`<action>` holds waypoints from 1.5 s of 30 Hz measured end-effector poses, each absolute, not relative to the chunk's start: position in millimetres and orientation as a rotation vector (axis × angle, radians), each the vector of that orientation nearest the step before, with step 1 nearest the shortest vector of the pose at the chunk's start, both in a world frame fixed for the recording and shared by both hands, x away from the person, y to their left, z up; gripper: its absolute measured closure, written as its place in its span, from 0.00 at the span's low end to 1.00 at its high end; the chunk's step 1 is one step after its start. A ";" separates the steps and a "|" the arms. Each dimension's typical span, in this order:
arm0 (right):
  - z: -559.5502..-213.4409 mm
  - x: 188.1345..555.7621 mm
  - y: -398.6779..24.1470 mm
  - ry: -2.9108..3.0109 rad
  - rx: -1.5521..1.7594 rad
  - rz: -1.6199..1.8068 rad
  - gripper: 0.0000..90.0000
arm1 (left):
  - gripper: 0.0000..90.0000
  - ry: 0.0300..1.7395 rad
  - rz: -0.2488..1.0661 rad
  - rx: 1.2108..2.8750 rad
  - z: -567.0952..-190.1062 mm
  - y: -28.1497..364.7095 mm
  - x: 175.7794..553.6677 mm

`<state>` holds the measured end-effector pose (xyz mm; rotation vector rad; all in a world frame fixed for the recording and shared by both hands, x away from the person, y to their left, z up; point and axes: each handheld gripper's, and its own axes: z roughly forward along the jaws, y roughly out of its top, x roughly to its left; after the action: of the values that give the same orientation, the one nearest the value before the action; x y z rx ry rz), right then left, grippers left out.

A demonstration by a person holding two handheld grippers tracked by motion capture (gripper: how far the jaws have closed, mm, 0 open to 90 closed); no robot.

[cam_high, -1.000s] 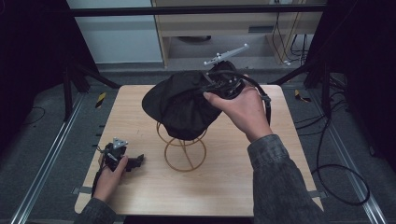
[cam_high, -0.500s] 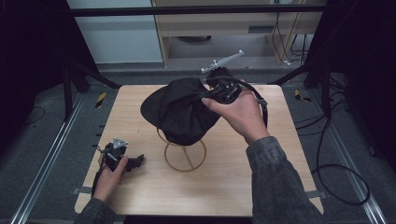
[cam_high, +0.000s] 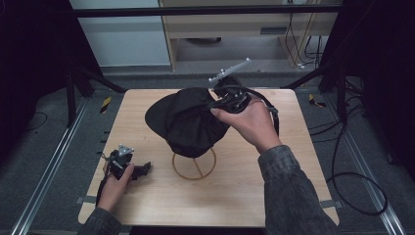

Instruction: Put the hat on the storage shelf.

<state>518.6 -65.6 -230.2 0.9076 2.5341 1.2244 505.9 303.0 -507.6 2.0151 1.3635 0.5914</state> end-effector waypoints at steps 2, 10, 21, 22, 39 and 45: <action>-231.5 518.3 -65.0 2.543 0.906 1.215 0.95 | 0.00 1.364 0.591 2.015 -507.6 303.0 505.9; -235.9 518.1 -63.2 2.559 0.897 1.195 0.95 | 0.00 1.361 0.590 2.017 -507.6 303.2 506.0; -244.1 517.7 -60.4 2.581 0.893 1.151 0.95 | 0.00 1.359 0.589 2.021 -507.5 303.4 505.9; -244.8 517.8 -60.4 2.583 0.893 1.150 0.95 | 0.00 1.359 0.589 2.021 -507.5 303.4 505.9; -256.3 518.0 -56.4 2.593 0.885 1.094 0.94 | 0.00 1.359 0.589 2.021 -507.5 303.4 505.9; -257.9 518.1 -53.9 2.592 0.875 1.080 0.94 | 0.00 1.359 0.589 2.021 -507.5 303.4 505.9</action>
<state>518.1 -53.9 -257.9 0.8748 2.5921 1.0805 505.9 303.4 -507.5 2.0212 1.3587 0.5891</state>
